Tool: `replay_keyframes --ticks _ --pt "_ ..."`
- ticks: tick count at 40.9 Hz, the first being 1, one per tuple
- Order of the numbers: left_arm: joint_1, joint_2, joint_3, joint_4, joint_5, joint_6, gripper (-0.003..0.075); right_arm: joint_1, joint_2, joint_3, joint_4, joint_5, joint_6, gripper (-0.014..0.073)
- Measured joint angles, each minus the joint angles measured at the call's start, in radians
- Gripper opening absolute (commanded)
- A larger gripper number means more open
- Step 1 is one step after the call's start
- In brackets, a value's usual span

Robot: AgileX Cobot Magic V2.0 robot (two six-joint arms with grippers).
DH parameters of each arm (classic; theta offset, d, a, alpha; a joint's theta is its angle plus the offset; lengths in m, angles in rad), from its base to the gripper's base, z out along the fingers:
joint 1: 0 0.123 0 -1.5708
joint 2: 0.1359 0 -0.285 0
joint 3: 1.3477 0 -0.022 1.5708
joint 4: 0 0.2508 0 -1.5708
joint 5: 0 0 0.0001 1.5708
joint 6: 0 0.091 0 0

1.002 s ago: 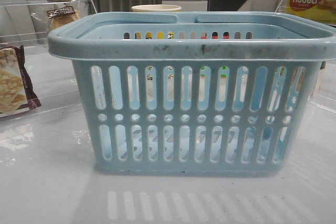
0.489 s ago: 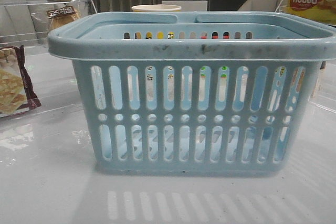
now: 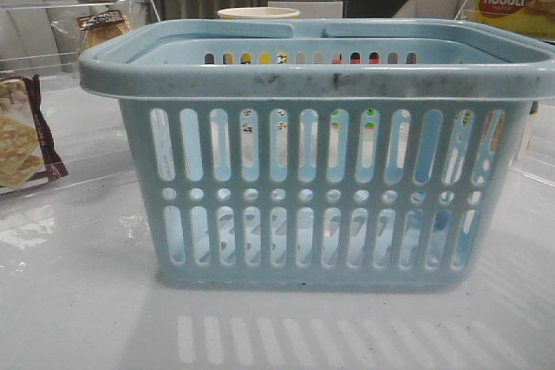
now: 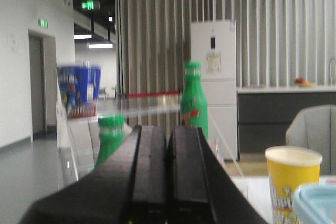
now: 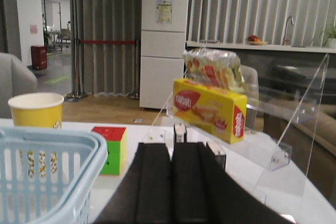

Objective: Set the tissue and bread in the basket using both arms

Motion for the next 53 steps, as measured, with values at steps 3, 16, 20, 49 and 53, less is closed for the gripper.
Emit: replay_keyframes --ticks 3,16,20,49,53 --pt "0.0 0.036 -0.074 -0.001 0.035 0.0 0.009 0.0 0.042 -0.07 0.0 0.037 0.0 0.0056" --pt "0.0 0.301 -0.326 -0.012 0.332 0.0 0.009 0.0 0.318 -0.257 0.0 0.263 0.0 0.0056" --pt "0.0 0.374 -0.334 -0.012 0.41 0.0 0.009 0.0 0.396 -0.261 0.0 0.327 0.0 0.0056" --pt "0.0 0.606 -0.334 -0.012 0.585 0.006 0.0542 0.0 0.723 -0.261 0.0 0.466 0.0 0.0597" --pt "-0.02 0.606 -0.334 -0.012 0.583 0.006 0.0531 0.0 0.747 -0.261 0.0 0.466 0.0 0.0603"
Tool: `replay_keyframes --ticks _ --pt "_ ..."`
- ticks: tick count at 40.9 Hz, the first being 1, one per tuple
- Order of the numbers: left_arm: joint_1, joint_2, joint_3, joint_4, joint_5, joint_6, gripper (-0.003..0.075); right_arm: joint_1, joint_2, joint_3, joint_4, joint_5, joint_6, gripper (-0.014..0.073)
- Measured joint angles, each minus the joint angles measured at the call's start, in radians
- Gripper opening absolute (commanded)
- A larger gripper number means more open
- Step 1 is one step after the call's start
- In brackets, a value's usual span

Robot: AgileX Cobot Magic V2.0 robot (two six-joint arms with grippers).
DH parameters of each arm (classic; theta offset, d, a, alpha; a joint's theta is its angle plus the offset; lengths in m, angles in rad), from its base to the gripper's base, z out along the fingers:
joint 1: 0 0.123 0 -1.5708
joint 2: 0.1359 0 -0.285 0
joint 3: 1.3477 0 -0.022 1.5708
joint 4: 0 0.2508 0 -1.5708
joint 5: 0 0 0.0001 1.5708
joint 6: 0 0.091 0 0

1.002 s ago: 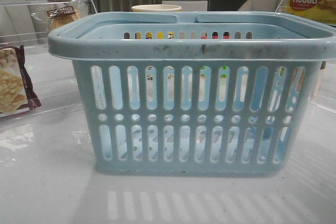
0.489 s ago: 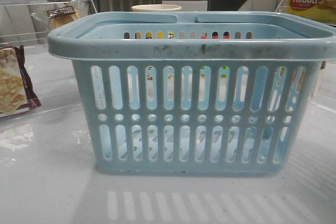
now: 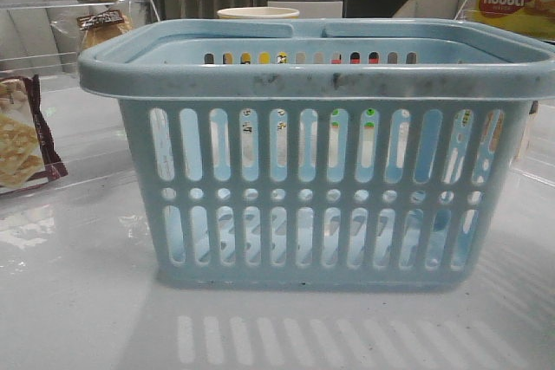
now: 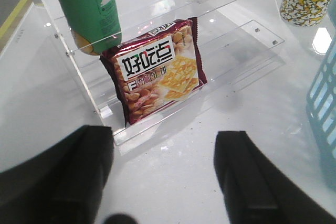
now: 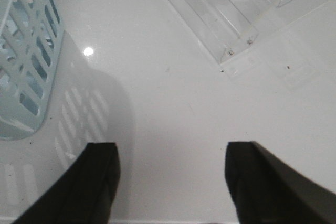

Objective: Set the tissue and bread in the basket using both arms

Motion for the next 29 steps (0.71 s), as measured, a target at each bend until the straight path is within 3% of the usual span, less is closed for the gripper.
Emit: replay_keyframes --ticks 7,16,29 --pt "-0.127 0.0 0.0 0.0 -0.002 0.0 0.0486 -0.006 0.077 -0.041 0.0 0.012 0.0 0.0603" --pt "-0.266 0.0 0.0 0.012 -0.002 0.001 0.0425 -0.103 0.25 -0.207 0.0 0.014 0.0 0.0603" --pt "-0.29 0.0 0.0 0.015 -0.002 0.001 0.0356 -0.162 0.565 -0.532 -0.006 0.008 -0.008 0.058"
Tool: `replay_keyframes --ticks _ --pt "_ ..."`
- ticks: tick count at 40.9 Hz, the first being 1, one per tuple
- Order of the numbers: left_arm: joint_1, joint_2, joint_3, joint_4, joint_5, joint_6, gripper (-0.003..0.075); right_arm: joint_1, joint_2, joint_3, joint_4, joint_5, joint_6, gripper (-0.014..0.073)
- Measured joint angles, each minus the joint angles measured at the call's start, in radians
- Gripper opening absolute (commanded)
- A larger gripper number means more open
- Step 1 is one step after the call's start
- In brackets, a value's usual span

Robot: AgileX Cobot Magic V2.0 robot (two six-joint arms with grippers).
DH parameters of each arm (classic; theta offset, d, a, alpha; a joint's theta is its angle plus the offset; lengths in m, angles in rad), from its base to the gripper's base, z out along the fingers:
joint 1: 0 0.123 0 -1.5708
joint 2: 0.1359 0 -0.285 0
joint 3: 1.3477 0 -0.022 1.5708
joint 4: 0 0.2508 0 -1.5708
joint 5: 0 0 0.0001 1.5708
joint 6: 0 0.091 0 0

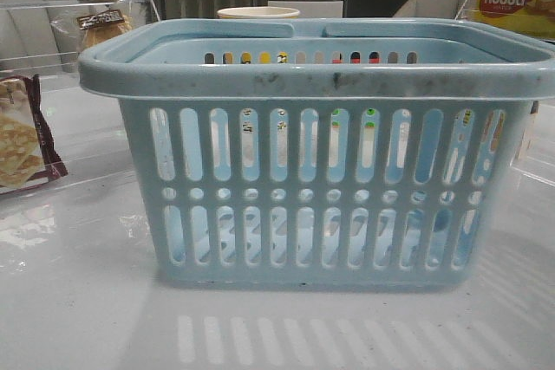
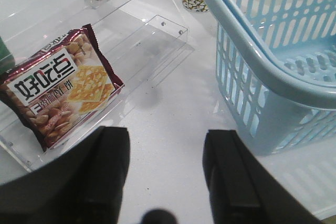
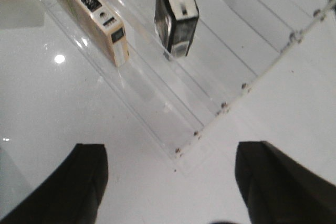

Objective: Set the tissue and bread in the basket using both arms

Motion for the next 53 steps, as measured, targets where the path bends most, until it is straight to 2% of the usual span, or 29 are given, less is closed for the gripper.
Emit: replay_keyframes --ticks 9,17,24,28,32,36,45,53 --pt "0.0 0.0 0.0 0.0 0.0 0.0 0.0296 -0.001 0.224 -0.191 -0.033 0.0 -0.006 0.0505" --pt "0.0 0.0 0.0 0.0 0.0 0.0 0.0235 -0.001 0.392 -0.294 -0.073 -0.016 -0.006 0.0498" --pt "0.0 0.0 0.0 0.0 0.0 0.0 0.0183 -0.002 0.495 -0.321 -0.102 -0.094 -0.006 0.0492" --pt "0.0 0.0 0.0 0.0 0.0 0.0 0.0158 -0.002 0.528 -0.321 -0.115 -0.141 -0.006 0.0408" --pt "0.0 0.0 0.0 0.0 0.0 0.0 0.0142 -0.002 0.545 -0.321 -0.122 -0.167 -0.006 0.0286" --pt "0.0 0.0 0.0 0.0 0.0 0.0 0.0124 -0.002 0.546 -0.321 -0.123 -0.186 -0.006 0.0218" --pt "0.0 0.0 0.0 0.0 0.0 0.0 0.009 0.004 0.48 -0.321 -0.124 -0.182 -0.008 0.0215" --pt "0.0 0.0 0.0 0.0 0.0 0.0 0.009 0.076 0.322 -0.321 -0.116 -0.118 -0.008 0.0215"
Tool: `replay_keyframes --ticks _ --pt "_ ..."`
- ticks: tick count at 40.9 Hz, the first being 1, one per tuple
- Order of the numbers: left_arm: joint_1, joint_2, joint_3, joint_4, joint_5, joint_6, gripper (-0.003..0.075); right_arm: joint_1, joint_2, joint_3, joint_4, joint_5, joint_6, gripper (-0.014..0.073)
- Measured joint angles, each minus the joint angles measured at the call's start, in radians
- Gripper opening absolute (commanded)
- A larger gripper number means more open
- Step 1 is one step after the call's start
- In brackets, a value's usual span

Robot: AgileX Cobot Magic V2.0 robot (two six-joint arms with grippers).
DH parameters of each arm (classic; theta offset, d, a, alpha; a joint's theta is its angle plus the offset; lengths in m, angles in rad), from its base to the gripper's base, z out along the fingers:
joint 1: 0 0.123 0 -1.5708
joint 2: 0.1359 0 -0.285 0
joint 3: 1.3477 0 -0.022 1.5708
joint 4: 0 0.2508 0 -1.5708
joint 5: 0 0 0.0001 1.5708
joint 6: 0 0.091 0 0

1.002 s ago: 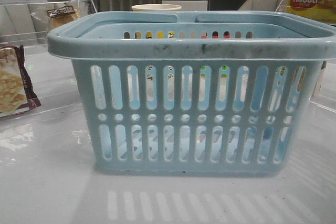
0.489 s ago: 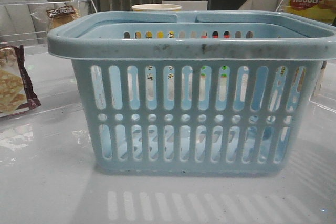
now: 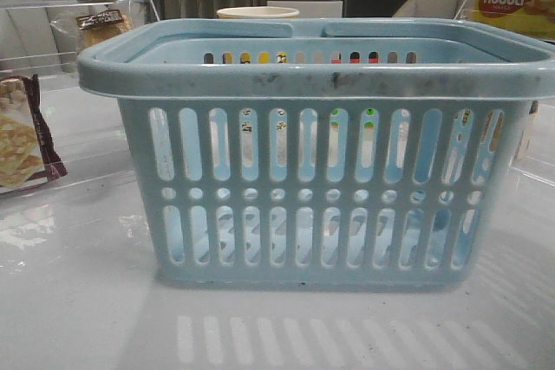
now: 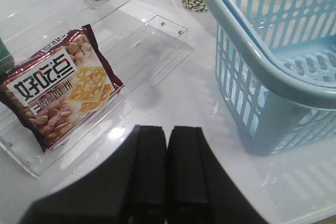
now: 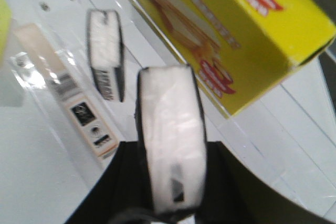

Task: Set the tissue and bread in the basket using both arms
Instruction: 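Carry the box over the blue basket and release it inside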

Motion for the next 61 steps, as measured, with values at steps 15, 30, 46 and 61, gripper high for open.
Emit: replay_keyframes --ticks 15,30,46,61 --pt "0.0 0.0 0.0 0.0 0.0 0.0 0.009 0.309 -0.223 -0.004 0.071 0.171 -0.004 0.0215" --pt "0.0 0.0 0.0 0.0 0.0 0.0 0.009 0.557 -0.151 0.067 0.205 0.253 -0.004 0.0258" --pt "0.0 0.0 0.0 0.0 0.0 0.0 0.009 0.573 -0.119 0.083 0.24 0.238 -0.027 0.0611" --pt "0.0 0.0 0.0 0.0 0.0 0.0 0.009 0.573 -0.562 0.409 0.24 0.138 -0.071 0.0611"
